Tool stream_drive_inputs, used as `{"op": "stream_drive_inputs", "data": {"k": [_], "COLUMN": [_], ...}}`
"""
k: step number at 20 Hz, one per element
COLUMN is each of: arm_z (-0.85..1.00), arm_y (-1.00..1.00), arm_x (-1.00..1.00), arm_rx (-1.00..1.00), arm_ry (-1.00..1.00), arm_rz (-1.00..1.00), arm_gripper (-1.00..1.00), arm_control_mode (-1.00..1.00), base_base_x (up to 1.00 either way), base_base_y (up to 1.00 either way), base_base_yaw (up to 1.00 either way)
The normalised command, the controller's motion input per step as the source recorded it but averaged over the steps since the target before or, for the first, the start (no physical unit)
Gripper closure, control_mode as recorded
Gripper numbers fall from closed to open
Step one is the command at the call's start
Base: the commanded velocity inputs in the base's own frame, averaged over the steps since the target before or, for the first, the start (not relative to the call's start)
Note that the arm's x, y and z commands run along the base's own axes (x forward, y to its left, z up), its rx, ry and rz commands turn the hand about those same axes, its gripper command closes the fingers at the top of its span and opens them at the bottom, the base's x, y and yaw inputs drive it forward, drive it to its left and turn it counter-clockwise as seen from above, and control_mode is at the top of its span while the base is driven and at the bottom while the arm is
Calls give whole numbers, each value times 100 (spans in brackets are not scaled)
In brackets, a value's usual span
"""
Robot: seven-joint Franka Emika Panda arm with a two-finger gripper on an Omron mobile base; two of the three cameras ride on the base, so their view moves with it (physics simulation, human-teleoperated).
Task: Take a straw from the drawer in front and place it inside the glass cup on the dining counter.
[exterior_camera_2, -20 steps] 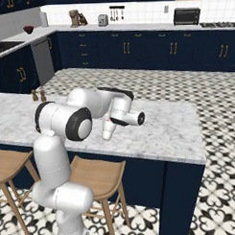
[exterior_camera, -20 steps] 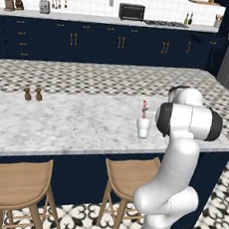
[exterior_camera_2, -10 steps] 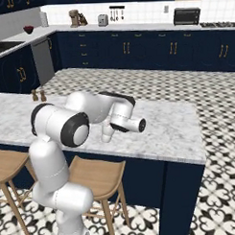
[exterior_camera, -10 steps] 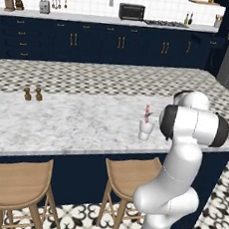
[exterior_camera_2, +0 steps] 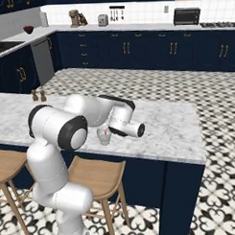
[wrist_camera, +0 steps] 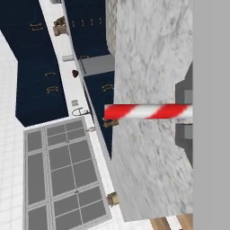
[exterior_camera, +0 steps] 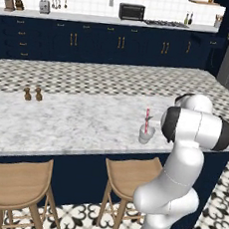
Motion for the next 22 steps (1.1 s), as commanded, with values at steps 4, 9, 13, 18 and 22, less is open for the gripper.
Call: {"op": "stream_drive_inputs", "data": {"k": [4,9,13,18,22], "arm_z": [-12,0,0,37,89], "arm_y": [0,0,0,0,-7], "arm_x": [0,0,0,-25,-73], "arm_rx": [0,0,0,0,0], "arm_ry": [0,-5,-9,-17,-20], "arm_rz": [0,0,0,0,0], "arm_gripper": [-100,-100,-100,-100,-100], "arm_control_mode": [-100,-100,-100,-100,-100], "base_base_x": [0,0,0,0,0], "base_base_y": [0,0,0,0,0], "base_base_yaw": [0,0,0,0,0]}}
